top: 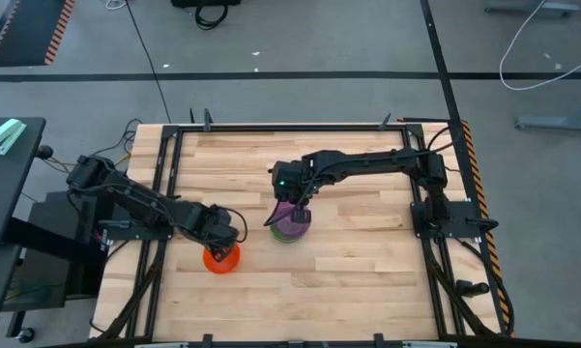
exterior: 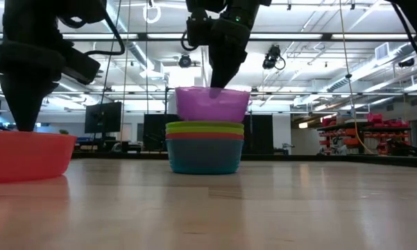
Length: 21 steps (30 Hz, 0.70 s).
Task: Nest bowls inside each other
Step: Stack the purple bowl on top of the green bowl
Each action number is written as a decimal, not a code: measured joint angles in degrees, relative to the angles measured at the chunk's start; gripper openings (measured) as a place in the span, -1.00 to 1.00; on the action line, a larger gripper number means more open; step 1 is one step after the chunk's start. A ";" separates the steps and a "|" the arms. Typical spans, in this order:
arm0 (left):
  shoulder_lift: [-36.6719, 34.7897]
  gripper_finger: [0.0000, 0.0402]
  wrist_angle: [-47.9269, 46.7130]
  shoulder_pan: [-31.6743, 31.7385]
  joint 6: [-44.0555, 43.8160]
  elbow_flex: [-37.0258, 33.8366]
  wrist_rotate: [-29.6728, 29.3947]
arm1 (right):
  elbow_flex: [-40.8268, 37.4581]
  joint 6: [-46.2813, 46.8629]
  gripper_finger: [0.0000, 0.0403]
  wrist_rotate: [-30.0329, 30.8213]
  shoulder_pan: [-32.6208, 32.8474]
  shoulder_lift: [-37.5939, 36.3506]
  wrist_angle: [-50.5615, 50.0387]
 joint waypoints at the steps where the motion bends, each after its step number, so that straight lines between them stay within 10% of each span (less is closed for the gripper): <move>1: 0.01 -0.44 0.14 0.01 -0.08 0.00 -0.23 | -0.48 0.03 -1.00 0.00 0.00 0.00 0.25; 21: 0.01 -0.41 6.51 0.28 -0.34 -4.27 3.14 | -5.00 0.04 -1.00 -1.53 -0.15 0.02 4.04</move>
